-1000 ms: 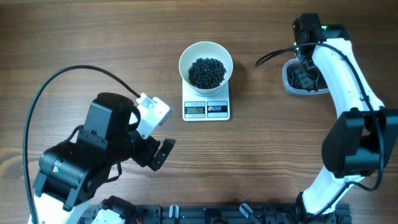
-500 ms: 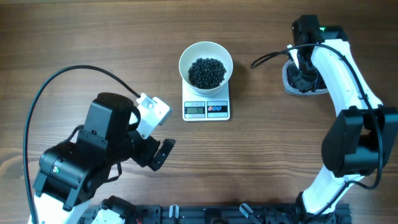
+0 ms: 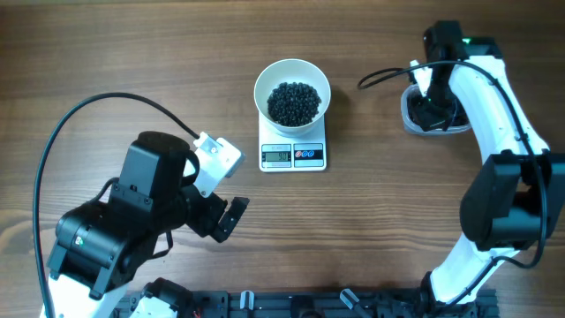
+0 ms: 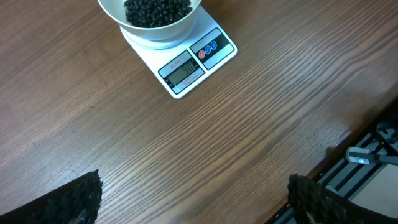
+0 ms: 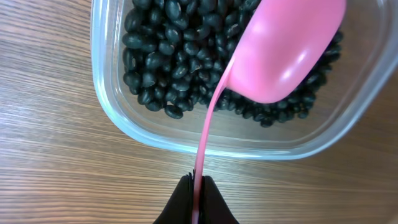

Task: Scoop item into bowl and weigh 150g on scale
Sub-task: 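Dip the pink scoop into the black beans and lift it filled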

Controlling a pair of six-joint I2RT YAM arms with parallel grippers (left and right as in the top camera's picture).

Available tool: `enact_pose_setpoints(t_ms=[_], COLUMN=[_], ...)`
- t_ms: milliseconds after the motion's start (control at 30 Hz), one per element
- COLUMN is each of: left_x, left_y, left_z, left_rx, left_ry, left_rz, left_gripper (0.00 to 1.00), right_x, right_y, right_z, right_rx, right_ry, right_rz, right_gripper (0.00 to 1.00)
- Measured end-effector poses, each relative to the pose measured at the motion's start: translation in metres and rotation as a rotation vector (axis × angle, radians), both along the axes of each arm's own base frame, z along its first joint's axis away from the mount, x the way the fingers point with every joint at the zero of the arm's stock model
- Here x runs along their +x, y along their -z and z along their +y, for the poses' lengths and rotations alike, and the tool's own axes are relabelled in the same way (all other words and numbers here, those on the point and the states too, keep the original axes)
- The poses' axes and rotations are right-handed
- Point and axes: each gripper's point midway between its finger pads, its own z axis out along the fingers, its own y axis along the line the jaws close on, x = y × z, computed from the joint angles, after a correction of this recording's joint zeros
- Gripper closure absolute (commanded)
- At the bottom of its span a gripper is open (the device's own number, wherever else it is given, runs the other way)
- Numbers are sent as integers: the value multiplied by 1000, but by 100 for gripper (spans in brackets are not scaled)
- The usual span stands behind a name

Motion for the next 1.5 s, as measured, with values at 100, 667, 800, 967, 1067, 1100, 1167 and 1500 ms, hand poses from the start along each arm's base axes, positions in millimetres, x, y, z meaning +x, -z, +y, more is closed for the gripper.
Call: enact_pose_setpoints(t_ms=[100,667,800,967,1067,1100,1167,1500], left_x=[0,0,0,0,0,0,0,0], left_y=[0,0,0,0,0,0,0,0], left_z=[0,0,0,0,0,0,0,0], left_rx=[0,0,0,0,0,0,0,0], left_ry=[0,0,0,0,0,0,0,0], left_rz=[0,0,0,0,0,0,0,0], left_gripper=[0,0,0,0,0,0,0,0], right_x=[-1,-11,-12,-13,-14,-13,-13,-21], right_y=[1,-1,-1,-8,-12,-13,-14,-18], right_z=[-2,-6,-7,-15,-19,-20,-22,-18], right_rx=[46,245,274,337,392,417,456,526], right_ry=[36,148,165,215,250,265,289,318], right_rz=[1,14,10,-16,-32,-38,-49,-22], right_gripper=[96,96,96,96,96,96,96,96])
